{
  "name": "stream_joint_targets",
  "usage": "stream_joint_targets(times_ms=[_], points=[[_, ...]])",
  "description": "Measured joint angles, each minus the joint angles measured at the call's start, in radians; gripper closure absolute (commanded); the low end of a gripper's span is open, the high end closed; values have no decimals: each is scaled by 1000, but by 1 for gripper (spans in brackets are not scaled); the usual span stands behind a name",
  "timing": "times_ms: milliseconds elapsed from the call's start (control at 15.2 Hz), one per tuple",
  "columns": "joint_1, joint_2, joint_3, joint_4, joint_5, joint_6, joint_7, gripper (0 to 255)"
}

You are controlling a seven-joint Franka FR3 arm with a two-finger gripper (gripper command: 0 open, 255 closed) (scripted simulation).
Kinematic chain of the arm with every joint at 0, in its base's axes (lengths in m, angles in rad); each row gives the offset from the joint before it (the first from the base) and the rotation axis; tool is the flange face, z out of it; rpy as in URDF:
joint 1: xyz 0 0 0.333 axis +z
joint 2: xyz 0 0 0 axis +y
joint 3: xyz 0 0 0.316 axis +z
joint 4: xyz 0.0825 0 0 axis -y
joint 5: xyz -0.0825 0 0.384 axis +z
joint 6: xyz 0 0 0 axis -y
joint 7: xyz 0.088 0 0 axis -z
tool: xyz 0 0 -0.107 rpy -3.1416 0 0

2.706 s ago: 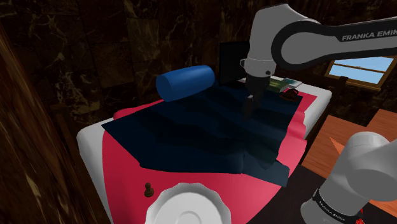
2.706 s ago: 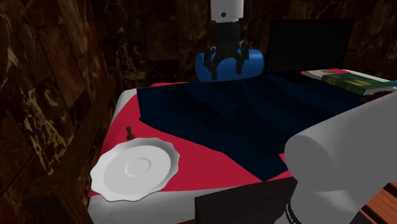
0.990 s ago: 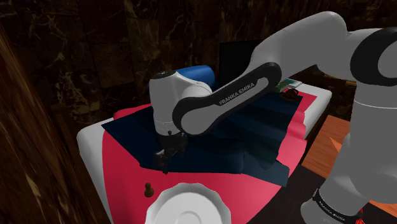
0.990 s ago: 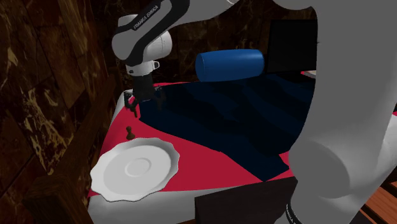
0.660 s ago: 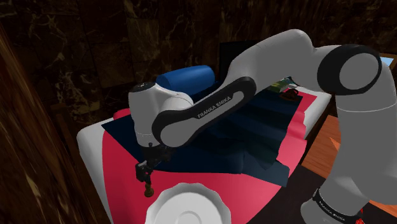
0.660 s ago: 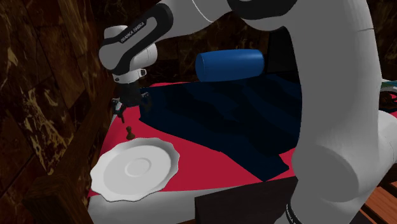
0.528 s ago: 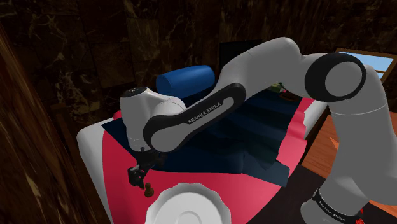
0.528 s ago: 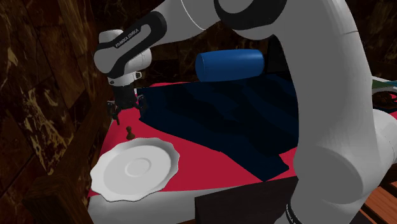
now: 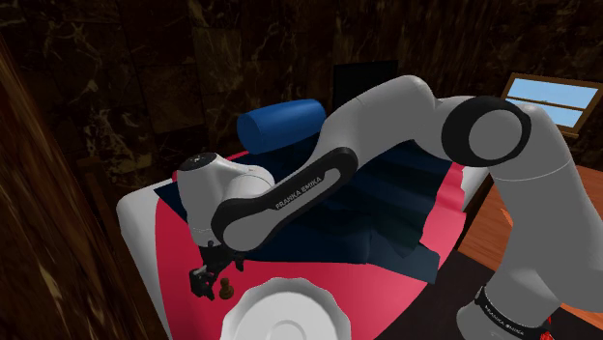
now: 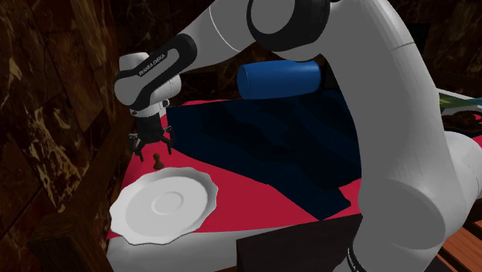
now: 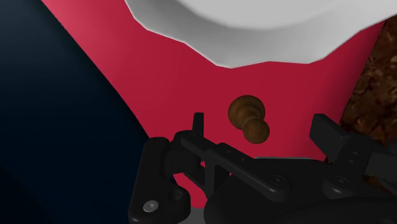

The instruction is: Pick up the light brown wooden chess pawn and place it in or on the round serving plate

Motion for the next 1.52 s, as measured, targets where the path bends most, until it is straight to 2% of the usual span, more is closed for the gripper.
stream_joint_targets(times_ms=[462, 528, 1188, 1518], points=[[1, 10, -3, -8, -5, 17, 3, 0], [1, 10, -3, -8, -5, 17, 3, 255], [1, 9, -3, -7, -5, 17, 3, 255], [-4, -20, 6, 3, 8, -22, -3, 255]])
